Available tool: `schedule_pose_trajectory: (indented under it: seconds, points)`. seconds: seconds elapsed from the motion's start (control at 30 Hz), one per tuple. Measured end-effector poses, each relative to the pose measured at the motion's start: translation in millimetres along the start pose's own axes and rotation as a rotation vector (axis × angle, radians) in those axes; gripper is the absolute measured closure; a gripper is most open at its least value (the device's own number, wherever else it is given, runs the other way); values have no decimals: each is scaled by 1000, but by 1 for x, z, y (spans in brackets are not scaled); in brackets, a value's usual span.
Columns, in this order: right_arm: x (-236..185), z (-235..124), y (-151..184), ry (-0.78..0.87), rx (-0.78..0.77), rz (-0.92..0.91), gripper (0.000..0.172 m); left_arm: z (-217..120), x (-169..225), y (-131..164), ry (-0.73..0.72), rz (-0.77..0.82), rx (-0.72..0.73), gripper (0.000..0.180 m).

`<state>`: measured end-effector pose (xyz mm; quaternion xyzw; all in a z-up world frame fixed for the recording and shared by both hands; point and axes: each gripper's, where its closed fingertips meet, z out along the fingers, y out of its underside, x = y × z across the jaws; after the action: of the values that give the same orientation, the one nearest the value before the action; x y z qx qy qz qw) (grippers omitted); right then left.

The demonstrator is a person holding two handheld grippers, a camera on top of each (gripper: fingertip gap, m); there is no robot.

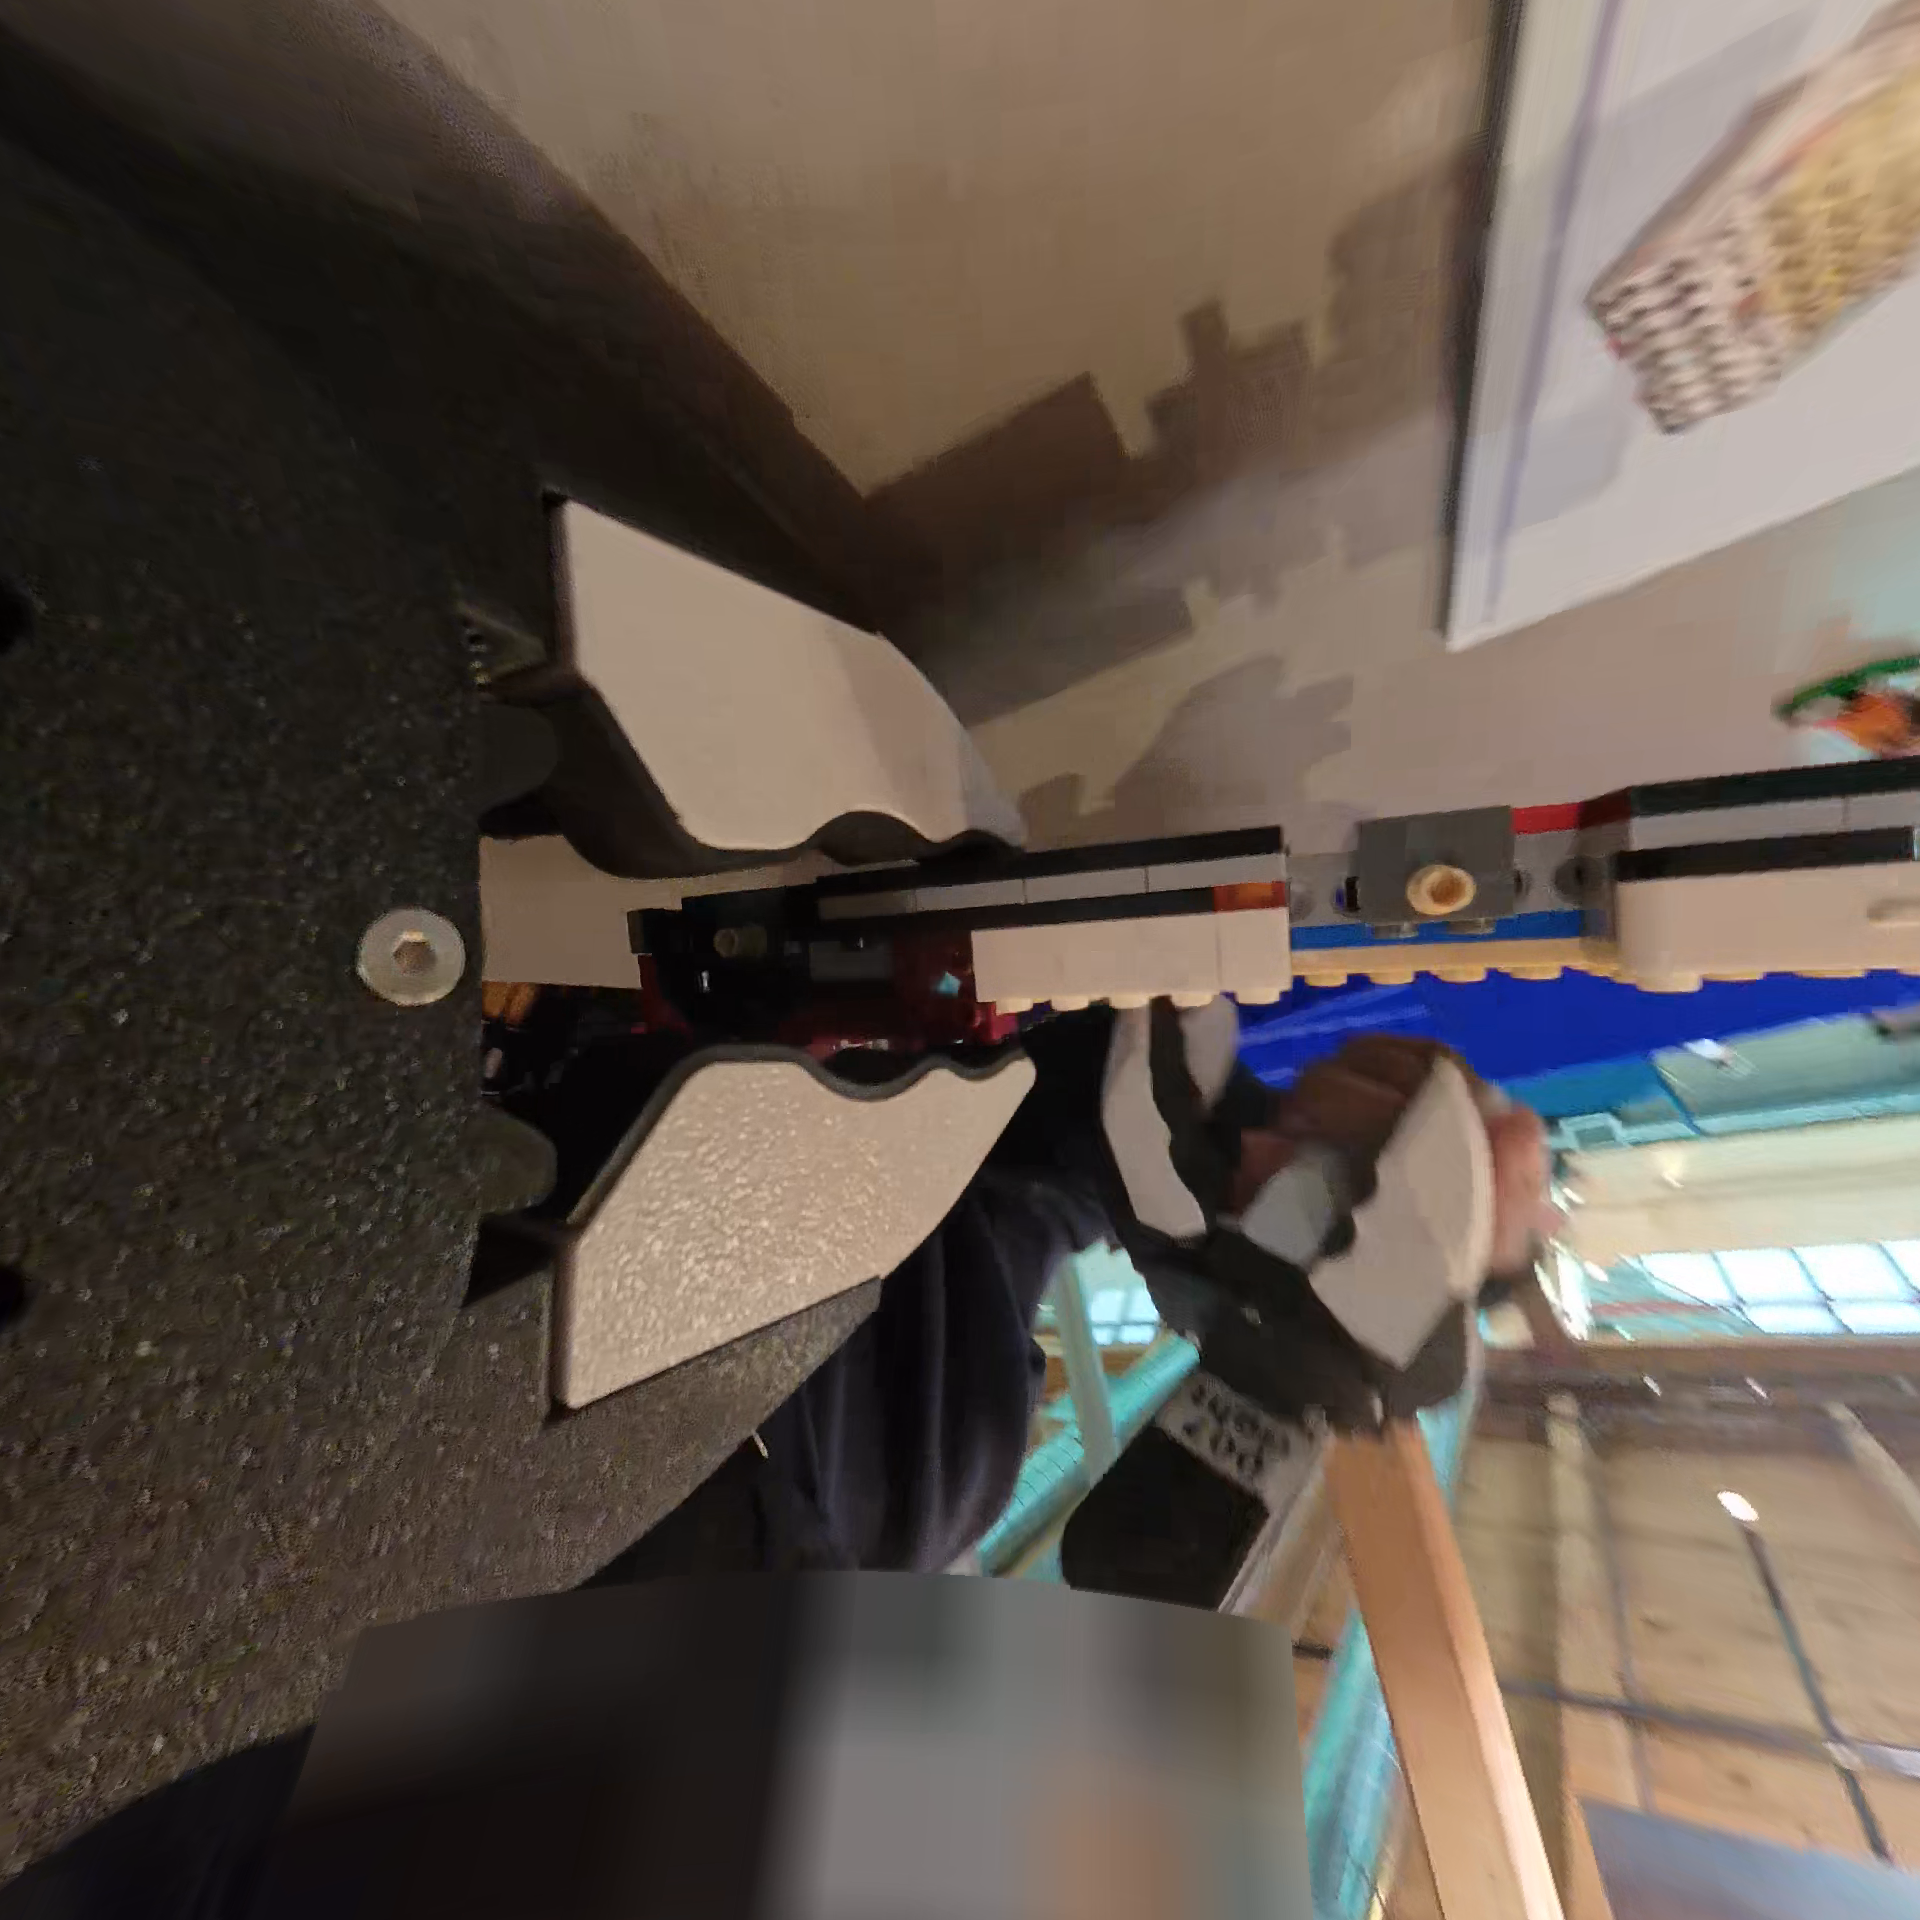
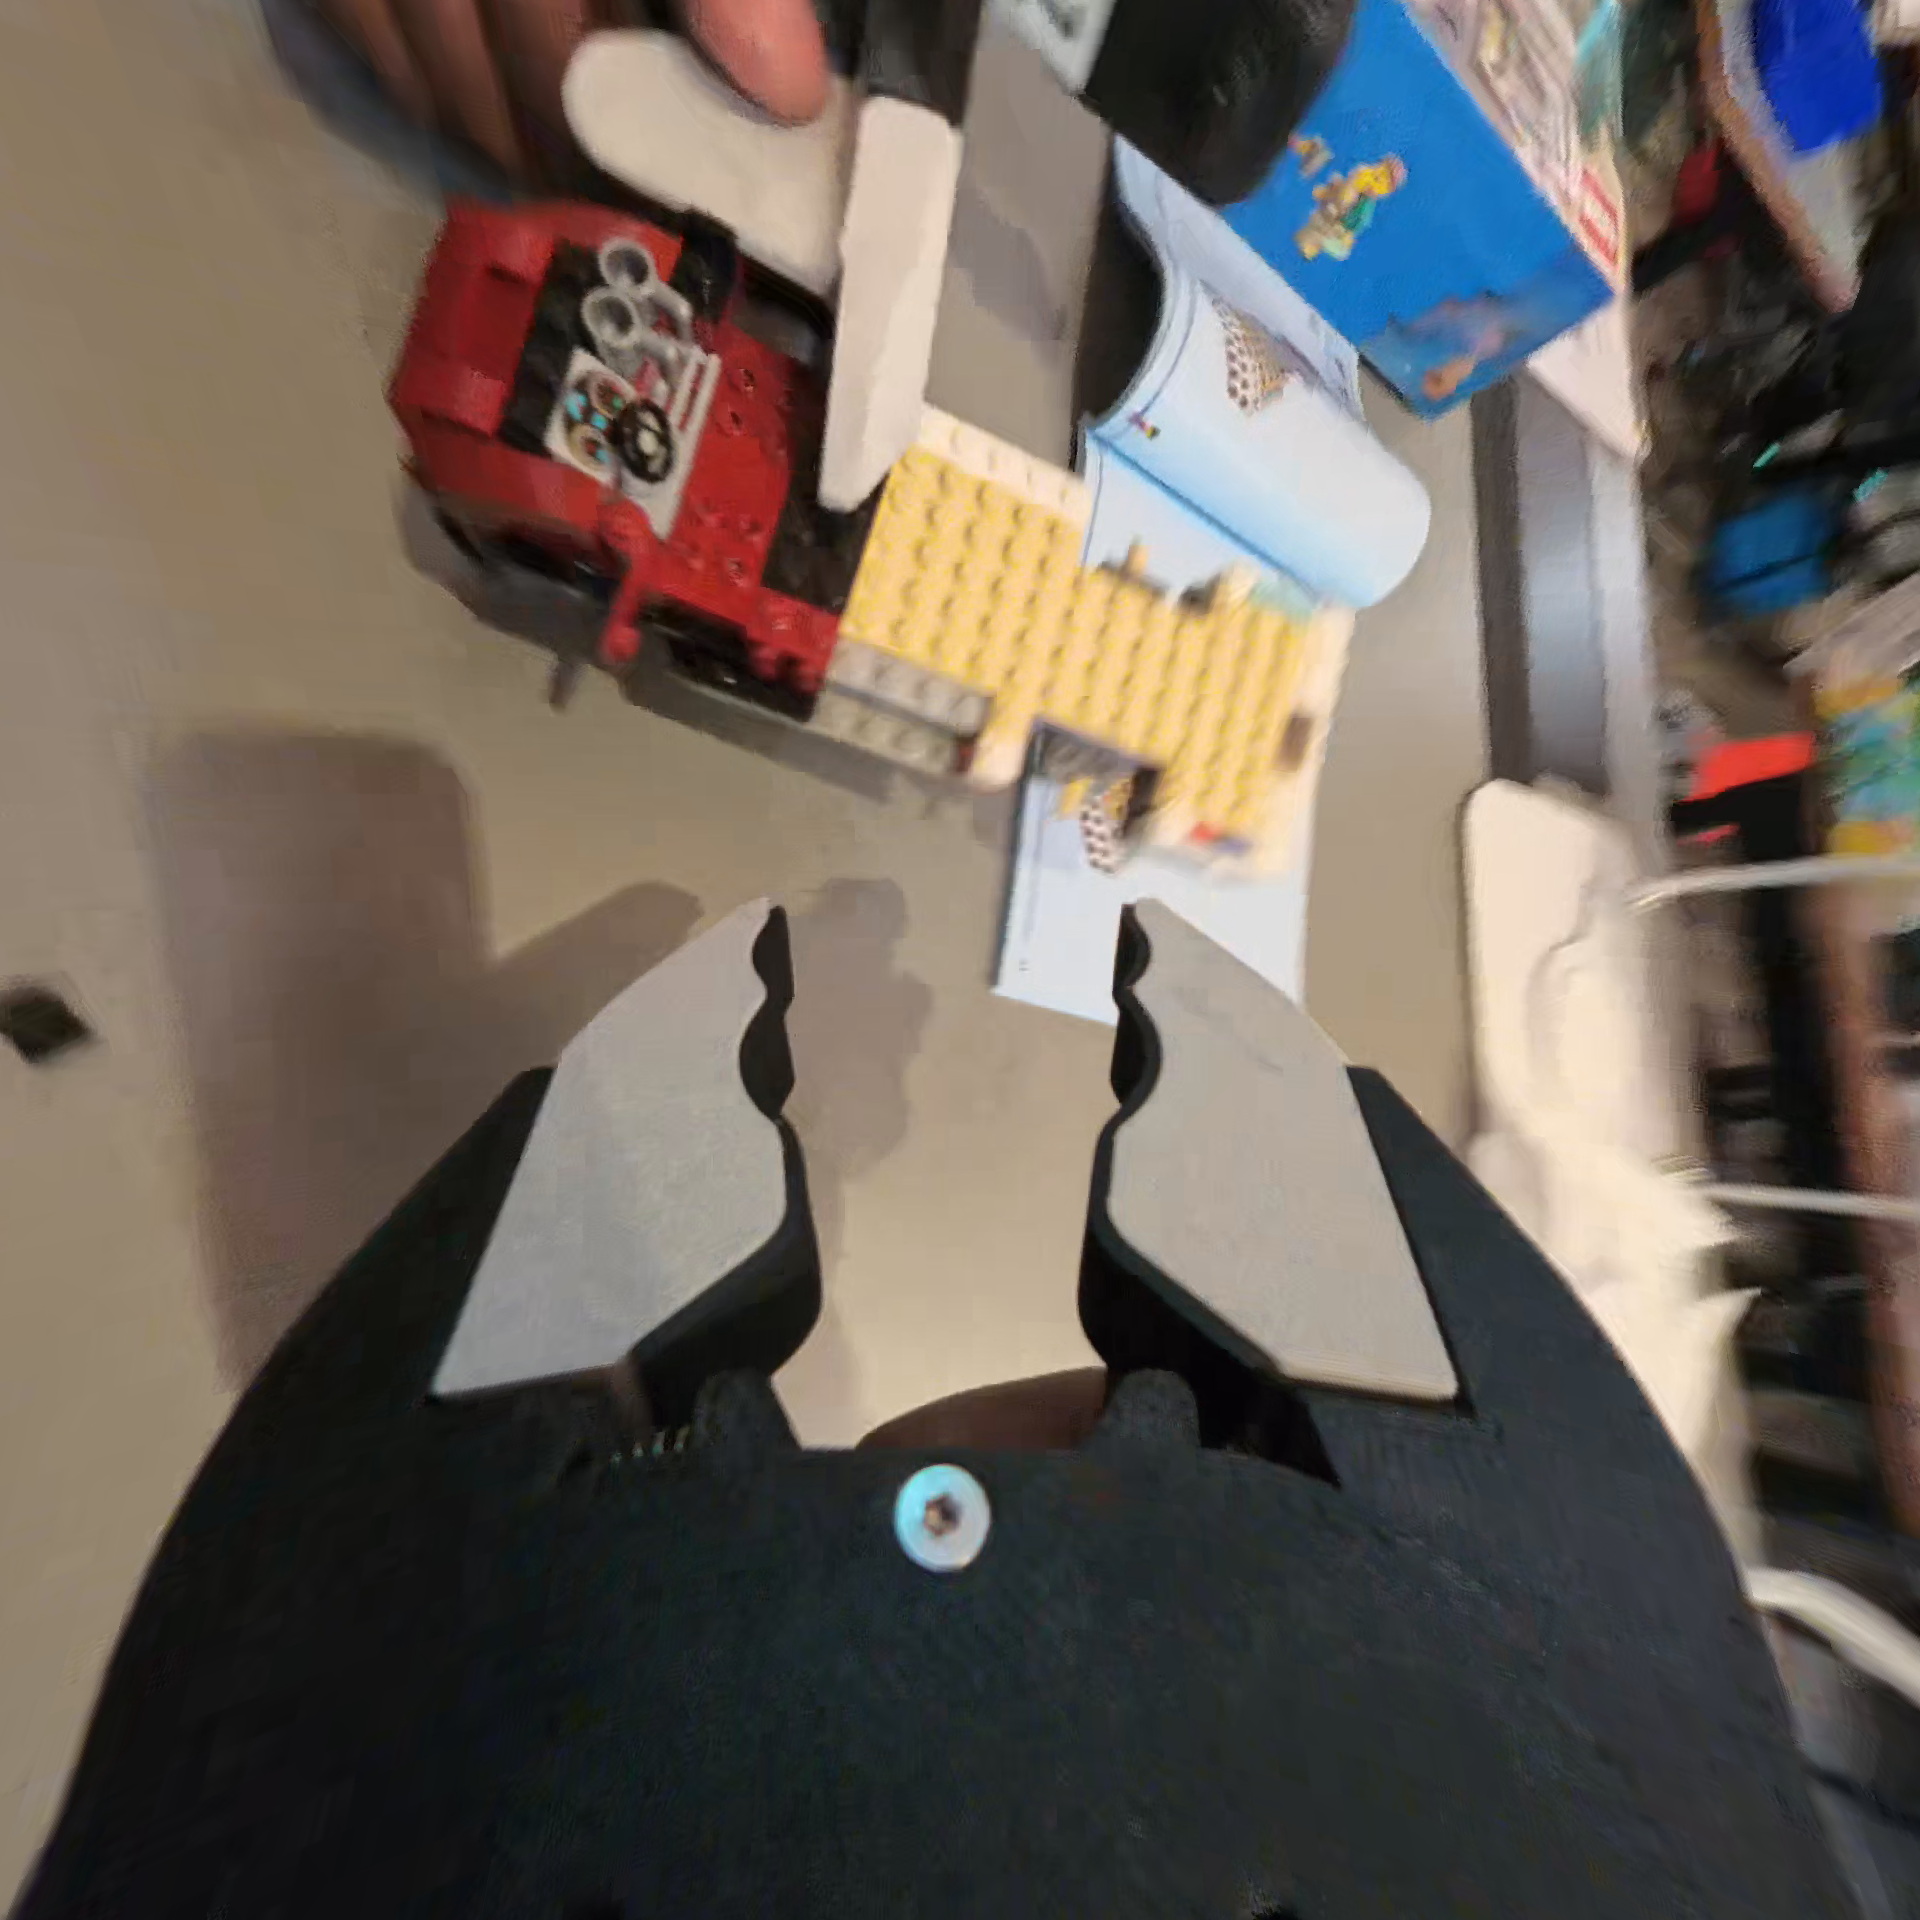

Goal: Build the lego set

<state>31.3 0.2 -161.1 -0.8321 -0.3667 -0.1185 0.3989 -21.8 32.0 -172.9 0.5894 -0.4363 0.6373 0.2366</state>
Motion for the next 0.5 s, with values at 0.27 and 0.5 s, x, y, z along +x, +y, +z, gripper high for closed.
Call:
schedule_pose_trajectory:
  seconds: [0.27, 0.5]
  points:
    - [-7, -1, -34, -364, 377, 873, 116, -6, 40, -31, 239, 175, 241, 149]
    - [3, -13, -38, -559, 540, 1148, 116, 5, 44, -33, 255, 204, 253, 149]
